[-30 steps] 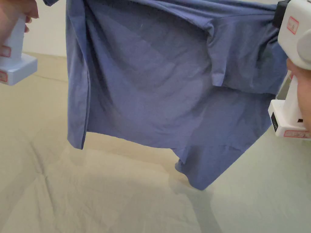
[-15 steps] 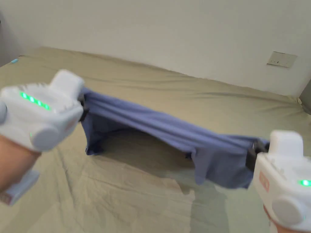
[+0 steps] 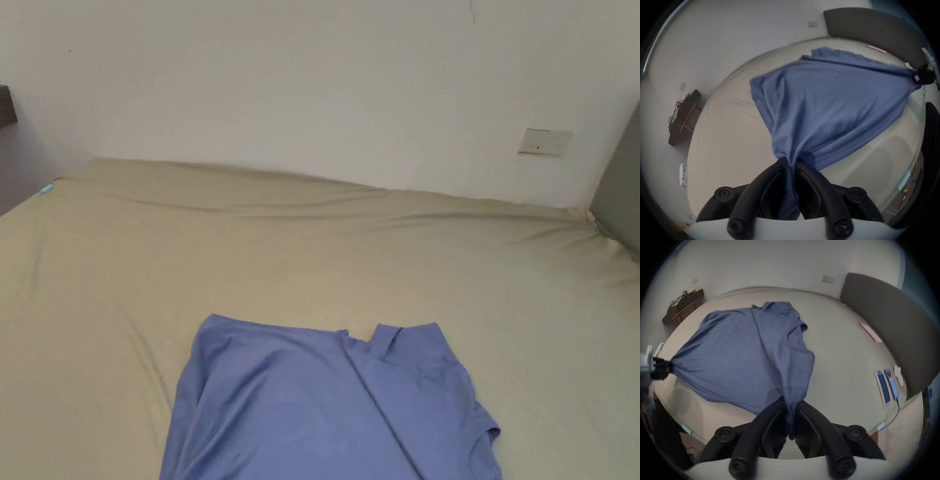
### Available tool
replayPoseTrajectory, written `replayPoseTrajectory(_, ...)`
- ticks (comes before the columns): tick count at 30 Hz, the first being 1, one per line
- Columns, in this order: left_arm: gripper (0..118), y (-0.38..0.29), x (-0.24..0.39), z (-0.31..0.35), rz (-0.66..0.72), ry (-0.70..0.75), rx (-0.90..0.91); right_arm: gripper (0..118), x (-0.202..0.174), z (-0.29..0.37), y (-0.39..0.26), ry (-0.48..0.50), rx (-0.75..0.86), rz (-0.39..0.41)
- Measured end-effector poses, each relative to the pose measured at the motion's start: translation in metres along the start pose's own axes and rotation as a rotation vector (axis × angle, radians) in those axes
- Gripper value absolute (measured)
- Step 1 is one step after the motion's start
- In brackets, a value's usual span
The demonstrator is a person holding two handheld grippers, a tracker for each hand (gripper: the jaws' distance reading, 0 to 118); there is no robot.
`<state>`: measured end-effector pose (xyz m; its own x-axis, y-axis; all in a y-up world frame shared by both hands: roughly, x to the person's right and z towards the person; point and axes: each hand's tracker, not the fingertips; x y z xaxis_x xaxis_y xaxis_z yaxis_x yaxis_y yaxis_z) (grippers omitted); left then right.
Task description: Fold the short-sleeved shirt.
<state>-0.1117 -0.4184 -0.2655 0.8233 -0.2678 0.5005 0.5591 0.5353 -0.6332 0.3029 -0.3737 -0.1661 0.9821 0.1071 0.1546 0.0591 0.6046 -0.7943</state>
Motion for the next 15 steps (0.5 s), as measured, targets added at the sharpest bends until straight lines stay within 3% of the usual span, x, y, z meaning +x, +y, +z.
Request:
replayPoseTrajectory(10,7,-0.043,0.027,0.039,-0.031,-0.008,-0.107,7,-0.002,0.032,-0.042,0.023,-0.154,-0.054)
replayPoseTrajectory(14,9,-0.046,0.029,0.037,-0.002,-0.033,-0.117,8,0.004,0.028,-0.050,0.015,-0.146,-0.061)
replayPoseTrajectory(15,22,-0.043,0.028,0.037,0.020,-0.024,-0.109,27,0.004,0.028,-0.047,0.007,-0.136,-0.066)
